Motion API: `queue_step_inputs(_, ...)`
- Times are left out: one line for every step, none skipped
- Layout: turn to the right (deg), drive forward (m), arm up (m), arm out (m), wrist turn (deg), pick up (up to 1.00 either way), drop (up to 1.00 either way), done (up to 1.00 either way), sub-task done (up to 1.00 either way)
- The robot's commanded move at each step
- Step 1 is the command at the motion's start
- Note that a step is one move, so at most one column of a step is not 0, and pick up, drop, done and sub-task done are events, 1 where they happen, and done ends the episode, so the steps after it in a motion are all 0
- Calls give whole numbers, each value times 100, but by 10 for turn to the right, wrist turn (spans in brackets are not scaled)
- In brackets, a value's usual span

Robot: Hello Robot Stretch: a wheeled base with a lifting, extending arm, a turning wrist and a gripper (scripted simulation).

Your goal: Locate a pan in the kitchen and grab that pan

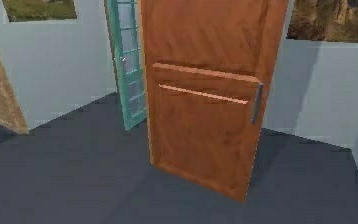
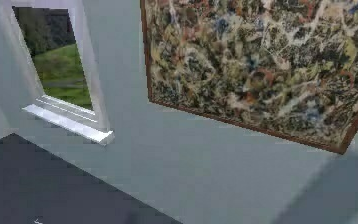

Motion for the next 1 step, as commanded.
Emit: queue_step_inputs(-450,0,0,0,0,0,0,0,0)
